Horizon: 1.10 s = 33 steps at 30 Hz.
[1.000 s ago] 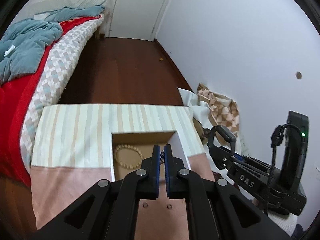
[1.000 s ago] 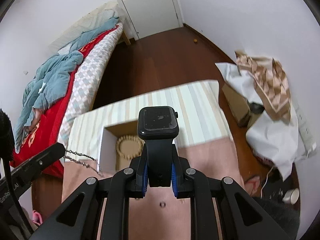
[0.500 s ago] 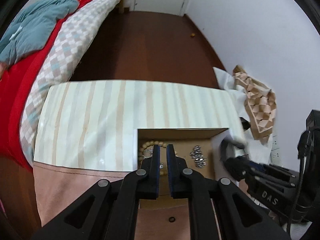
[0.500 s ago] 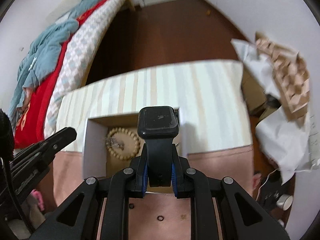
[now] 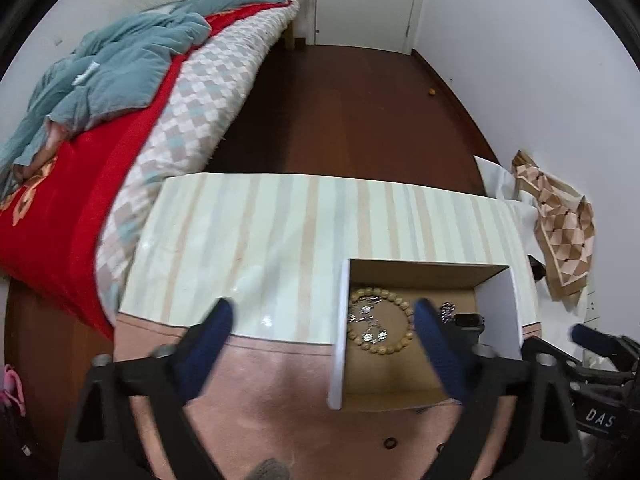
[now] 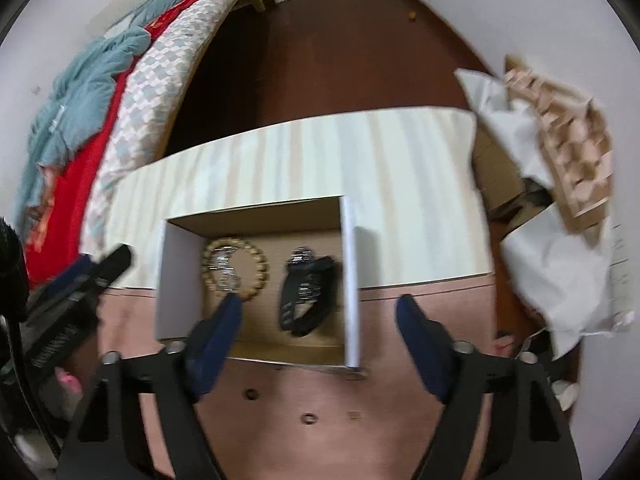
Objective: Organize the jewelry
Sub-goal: 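Lower the watch and necklace into the white box and open both tools, then lift both tools up away from the box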
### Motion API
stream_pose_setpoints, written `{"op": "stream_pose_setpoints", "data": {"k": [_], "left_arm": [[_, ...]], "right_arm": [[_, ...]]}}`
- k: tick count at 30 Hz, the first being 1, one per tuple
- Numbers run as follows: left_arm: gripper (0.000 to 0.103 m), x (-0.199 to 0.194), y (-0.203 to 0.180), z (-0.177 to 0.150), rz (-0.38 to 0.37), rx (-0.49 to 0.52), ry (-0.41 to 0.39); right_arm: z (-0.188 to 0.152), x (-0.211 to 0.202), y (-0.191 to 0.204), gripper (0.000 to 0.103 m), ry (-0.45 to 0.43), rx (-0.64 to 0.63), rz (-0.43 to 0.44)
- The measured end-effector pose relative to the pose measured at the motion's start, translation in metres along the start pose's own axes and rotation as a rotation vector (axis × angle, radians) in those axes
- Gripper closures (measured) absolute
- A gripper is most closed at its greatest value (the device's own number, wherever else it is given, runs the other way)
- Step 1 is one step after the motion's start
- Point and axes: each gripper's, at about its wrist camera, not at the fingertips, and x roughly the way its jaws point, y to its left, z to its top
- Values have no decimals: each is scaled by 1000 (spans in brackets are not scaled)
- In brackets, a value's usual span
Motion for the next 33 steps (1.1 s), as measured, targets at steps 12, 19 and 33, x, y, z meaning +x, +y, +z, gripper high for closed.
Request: {"op": "stream_pose_setpoints", "data": {"k": [12,19,33], "left_arm": [[0,-23,1,-29,58,44,-10],[0,-59,3,-42,86,56,-64],[0,-145,1,-72,89,67,-168]], "right_arm": [[-35,-16,9,0,-74,-73,-179],[-47,-42,21,0,-121,-83,-174],[-87,-124,31,0,-252,-87,-145]]}}
